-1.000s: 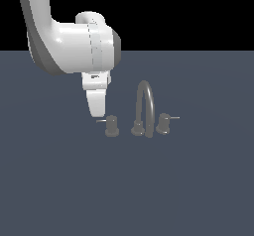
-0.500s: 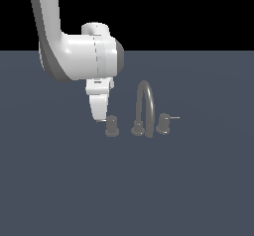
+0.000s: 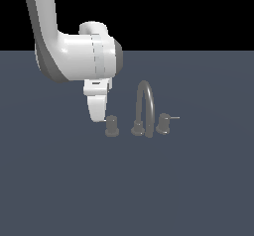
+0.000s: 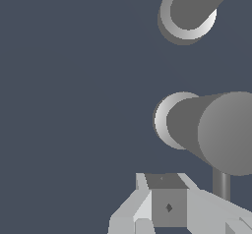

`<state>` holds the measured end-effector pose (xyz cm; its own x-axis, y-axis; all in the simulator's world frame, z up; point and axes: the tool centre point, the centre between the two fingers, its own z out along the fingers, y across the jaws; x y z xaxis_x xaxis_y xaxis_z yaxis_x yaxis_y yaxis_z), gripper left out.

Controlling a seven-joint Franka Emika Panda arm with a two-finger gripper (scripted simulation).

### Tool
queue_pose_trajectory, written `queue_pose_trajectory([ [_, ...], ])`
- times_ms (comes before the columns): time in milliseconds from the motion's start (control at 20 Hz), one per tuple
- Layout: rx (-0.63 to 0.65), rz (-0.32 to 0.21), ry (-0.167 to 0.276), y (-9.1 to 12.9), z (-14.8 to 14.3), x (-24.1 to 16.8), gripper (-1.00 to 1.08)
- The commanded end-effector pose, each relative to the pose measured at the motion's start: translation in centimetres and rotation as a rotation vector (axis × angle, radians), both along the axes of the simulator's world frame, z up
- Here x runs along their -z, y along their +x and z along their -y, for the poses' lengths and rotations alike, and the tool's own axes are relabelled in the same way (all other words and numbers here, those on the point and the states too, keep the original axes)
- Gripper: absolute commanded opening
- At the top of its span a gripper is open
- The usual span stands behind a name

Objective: Turn on the faucet by rotating a designated handle.

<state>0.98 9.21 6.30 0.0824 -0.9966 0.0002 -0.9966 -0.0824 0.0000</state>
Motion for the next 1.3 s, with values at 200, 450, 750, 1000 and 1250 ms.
queue_pose_trajectory([
  [200,-0.001,0.0,0.0,-2.2,-1.0,0.0,-1.0],
  [450,0.006,0.008,0.001,-2.3,-0.5,0.0,-1.0],
  [750,0.002,0.004,0.001,-4.4,-0.1,0.0,-1.0],
  [1000,0.0,0.001,0.0,-5.8,0.1,0.0,-1.0],
  [1250,-0.015,0.004,0.006,-6.3,0.4,0.0,-1.0],
])
